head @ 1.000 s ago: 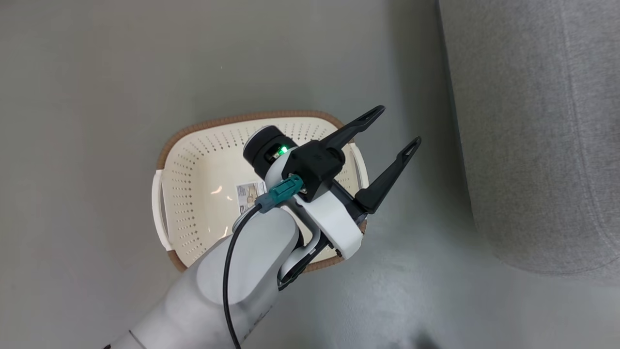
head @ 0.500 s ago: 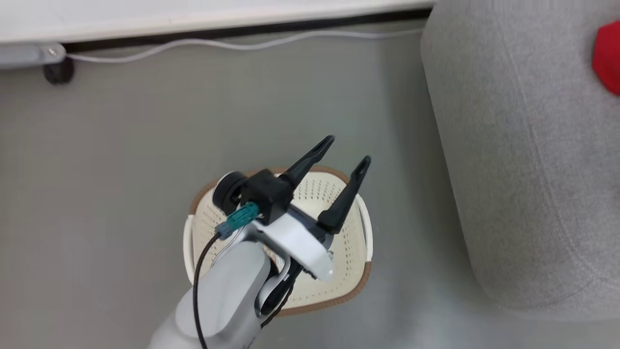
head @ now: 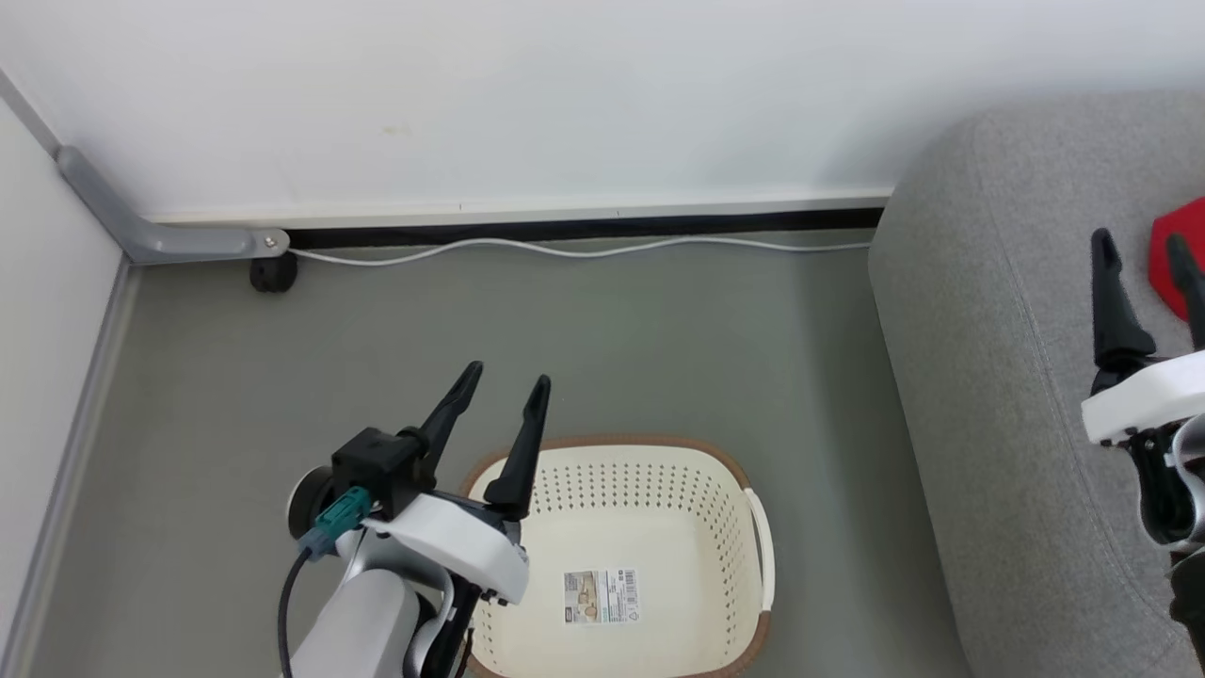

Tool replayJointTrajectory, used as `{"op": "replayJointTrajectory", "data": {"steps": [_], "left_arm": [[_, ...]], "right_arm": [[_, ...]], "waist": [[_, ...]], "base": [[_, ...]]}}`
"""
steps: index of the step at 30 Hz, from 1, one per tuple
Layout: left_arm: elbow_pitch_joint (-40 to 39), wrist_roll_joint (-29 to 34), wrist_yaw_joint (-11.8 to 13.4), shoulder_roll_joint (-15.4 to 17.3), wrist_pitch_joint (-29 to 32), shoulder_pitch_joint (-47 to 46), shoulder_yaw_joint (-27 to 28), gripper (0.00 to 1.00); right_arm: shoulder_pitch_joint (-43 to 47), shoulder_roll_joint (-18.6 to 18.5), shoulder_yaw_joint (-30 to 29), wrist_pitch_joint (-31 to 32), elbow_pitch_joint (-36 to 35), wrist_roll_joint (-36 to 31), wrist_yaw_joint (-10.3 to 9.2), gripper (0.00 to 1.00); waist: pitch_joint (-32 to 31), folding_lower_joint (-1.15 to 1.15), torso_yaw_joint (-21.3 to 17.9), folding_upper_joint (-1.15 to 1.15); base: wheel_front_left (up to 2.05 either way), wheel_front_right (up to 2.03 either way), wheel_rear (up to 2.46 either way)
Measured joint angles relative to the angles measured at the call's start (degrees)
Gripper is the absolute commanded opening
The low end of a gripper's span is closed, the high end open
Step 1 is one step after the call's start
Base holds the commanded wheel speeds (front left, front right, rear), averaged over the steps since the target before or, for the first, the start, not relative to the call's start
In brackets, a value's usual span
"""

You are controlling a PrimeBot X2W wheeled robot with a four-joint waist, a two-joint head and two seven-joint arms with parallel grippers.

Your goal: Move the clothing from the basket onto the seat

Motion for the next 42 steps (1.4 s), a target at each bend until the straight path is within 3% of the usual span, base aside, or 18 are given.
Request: {"op": "replayJointTrajectory", "data": {"steps": [9, 17, 28, 42], "left_arm": [[-0.58, 4.32, 2.31, 0.89, 0.0, 6.48, 11.85, 1.0], [-2.4, 7.67, 4.05, 0.68, 0.0, 12.83, 18.28, 1.0], [-4.94, 9.42, 4.47, -0.11, 0.0, 19.51, 22.25, 1.0], [-5.78, 10.34, 4.46, -0.22, 0.0, 21.52, 21.09, 1.0]], "right_arm": [[6.34, 3.85, 3.12, 0.0, -3.65, -1.94, 0.0, 1.0], [12.15, 5.75, 3.58, 0.0, -7.76, -2.35, 0.0, 1.0], [20.1, 7.53, 2.03, 0.0, -11.2, -5.94, 0.0, 1.0], [21.51, 8.11, 1.98, 0.0, -9.89, -11.02, 0.0, 1.0]], "waist": [[-5.92, 0.0, 2.48, 0.0], [-8.26, 0.0, 2.42, 0.0], [-10.05, 0.0, 1.6, 0.0], [-10.16, 0.0, 0.64, 0.0]], "base": [[0.0, 0.0, 0.0], [0.0, 0.0, 0.0], [0.0, 0.0, 0.0], [0.0, 0.0, 0.0]]}}
